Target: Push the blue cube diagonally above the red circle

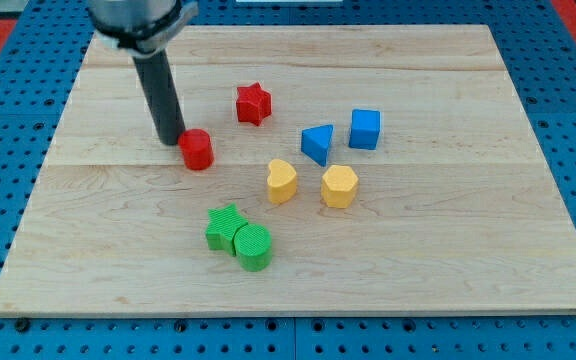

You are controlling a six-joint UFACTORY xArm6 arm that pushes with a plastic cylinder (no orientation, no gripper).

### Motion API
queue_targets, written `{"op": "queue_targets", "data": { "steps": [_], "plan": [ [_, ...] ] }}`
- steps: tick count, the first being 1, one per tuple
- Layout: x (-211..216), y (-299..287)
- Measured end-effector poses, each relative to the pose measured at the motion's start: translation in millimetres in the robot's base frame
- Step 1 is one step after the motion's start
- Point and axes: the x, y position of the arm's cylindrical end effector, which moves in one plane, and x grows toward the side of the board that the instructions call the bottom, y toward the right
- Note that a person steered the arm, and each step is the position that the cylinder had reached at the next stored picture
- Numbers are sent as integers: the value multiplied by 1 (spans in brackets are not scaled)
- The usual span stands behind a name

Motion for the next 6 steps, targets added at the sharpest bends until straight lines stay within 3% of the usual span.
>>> {"op": "queue_targets", "data": {
  "steps": [1, 2, 3, 5, 6],
  "plan": [
    [3, 57],
    [10, 32],
    [38, 50],
    [-12, 140],
    [-10, 159]
  ]
}}
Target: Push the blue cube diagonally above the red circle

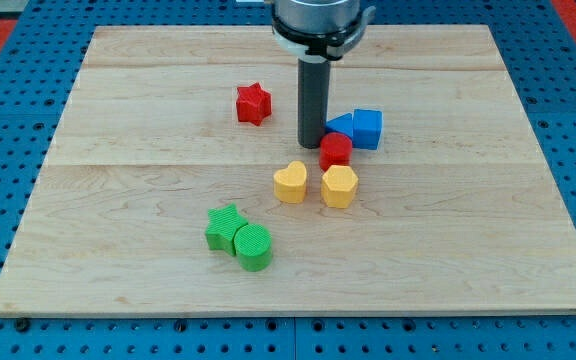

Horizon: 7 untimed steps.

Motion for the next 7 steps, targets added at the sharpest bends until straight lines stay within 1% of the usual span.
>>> {"op": "queue_targets", "data": {
  "steps": [1, 2, 3, 4, 5, 6, 7],
  "plan": [
    [0, 32],
    [0, 78],
    [-8, 133],
    [-21, 161],
    [-21, 161],
    [-41, 87],
    [-40, 18]
  ]
}}
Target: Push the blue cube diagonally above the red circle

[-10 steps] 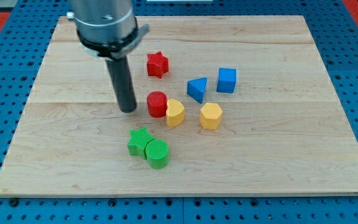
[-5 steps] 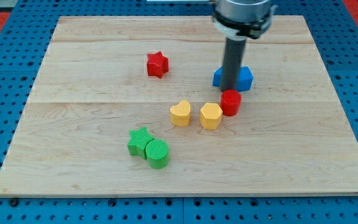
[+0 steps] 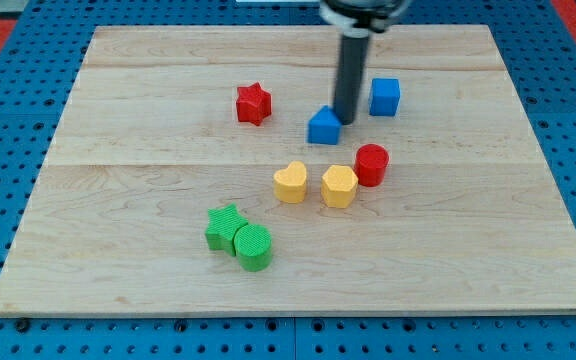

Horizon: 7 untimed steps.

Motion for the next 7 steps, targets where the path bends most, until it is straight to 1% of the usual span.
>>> {"op": "queue_targets", "data": {
  "steps": [1, 2, 3, 4, 5, 6, 7],
  "plan": [
    [-6, 49],
    [-26, 153],
    [-53, 150],
    [-75, 117],
    [-67, 44],
    [-63, -13],
    [-63, -15]
  ]
}}
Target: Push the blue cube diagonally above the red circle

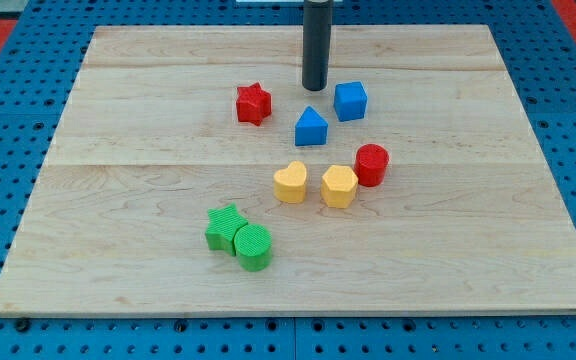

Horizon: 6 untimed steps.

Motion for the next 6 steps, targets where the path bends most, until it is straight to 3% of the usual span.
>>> {"op": "queue_targets", "data": {
  "steps": [4, 5, 6],
  "plan": [
    [7, 0],
    [25, 91],
    [104, 172]
  ]
}}
